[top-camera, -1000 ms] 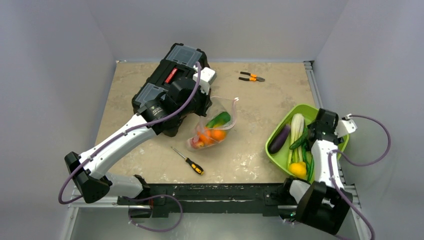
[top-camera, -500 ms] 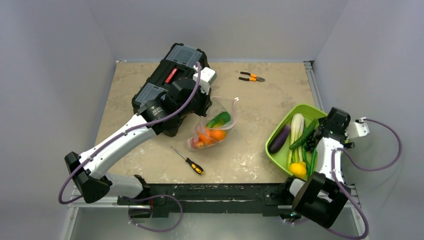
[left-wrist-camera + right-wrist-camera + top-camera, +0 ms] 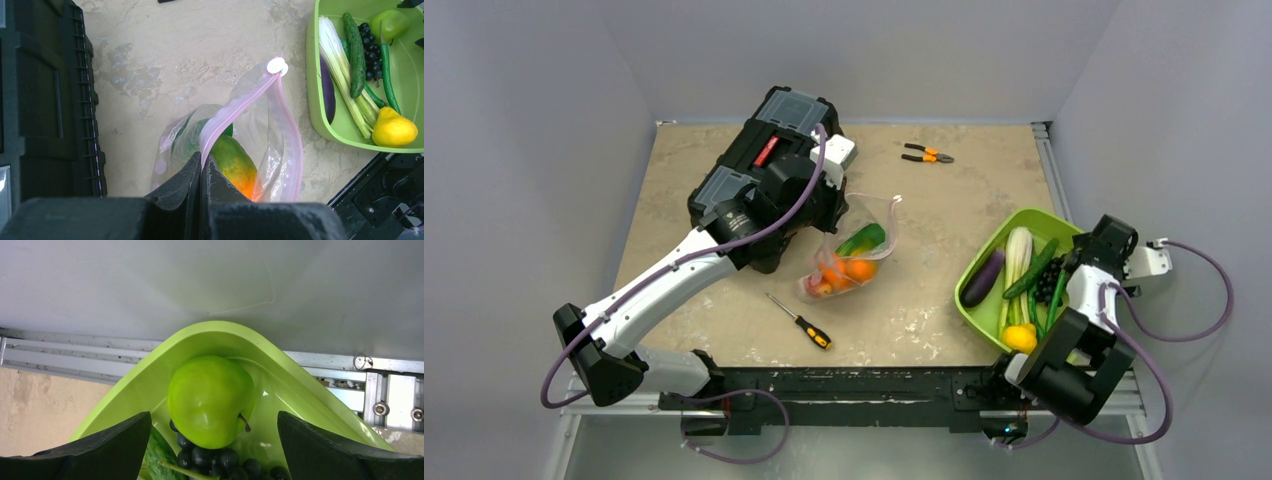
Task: Place the food in the zip-top bag and seal the zipper
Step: Pick up the fake fruit from the bin.
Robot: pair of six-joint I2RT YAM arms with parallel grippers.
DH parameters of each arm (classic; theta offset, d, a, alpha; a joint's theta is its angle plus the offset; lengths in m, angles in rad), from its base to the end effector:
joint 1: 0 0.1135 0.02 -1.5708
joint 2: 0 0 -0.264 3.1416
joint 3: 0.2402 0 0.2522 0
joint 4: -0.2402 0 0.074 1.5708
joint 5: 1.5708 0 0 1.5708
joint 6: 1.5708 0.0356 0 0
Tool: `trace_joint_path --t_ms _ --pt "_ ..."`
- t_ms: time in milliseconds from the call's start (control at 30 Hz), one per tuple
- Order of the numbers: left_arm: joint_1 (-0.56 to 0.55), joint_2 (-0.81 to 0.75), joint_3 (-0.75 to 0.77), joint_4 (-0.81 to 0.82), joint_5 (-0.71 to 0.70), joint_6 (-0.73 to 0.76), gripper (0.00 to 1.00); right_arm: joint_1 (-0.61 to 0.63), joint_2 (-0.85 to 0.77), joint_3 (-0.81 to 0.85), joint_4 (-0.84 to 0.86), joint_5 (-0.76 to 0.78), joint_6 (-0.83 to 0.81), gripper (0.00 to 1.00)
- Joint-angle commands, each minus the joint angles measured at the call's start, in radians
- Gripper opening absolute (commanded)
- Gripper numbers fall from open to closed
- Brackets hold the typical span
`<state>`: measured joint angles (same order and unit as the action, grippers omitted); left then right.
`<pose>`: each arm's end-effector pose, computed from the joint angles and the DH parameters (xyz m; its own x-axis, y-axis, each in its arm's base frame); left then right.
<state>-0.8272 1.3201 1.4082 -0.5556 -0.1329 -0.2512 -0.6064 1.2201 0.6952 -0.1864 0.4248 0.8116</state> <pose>0.2003 -0.2108 0.4013 -0.4569 0.1329 -0.8795 0.5533 0.8167 -0.1641 0.1987 -0.1557 0.2211 0.1935 0.6701 -0.7166 0.9231 0.1230 0.3643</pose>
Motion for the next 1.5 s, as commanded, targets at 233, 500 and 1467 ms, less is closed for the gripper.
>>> trace_joint_path --t_ms 233,500,1467 --pt "-0.001 -0.021 0.031 0.038 0.01 -0.008 0.0 -0.029 0.117 -0.042 0.105 -0.079 0.013 0.9" --pt "-0.001 -0.018 0.031 0.039 0.008 -0.006 0.0 -0.029 0.112 -0.047 0.08 -0.066 0.001 0.76" --pt "-0.001 -0.002 0.039 0.033 0.015 -0.005 0.0 0.096 -0.191 -0.081 0.065 -0.184 -0.141 0.0"
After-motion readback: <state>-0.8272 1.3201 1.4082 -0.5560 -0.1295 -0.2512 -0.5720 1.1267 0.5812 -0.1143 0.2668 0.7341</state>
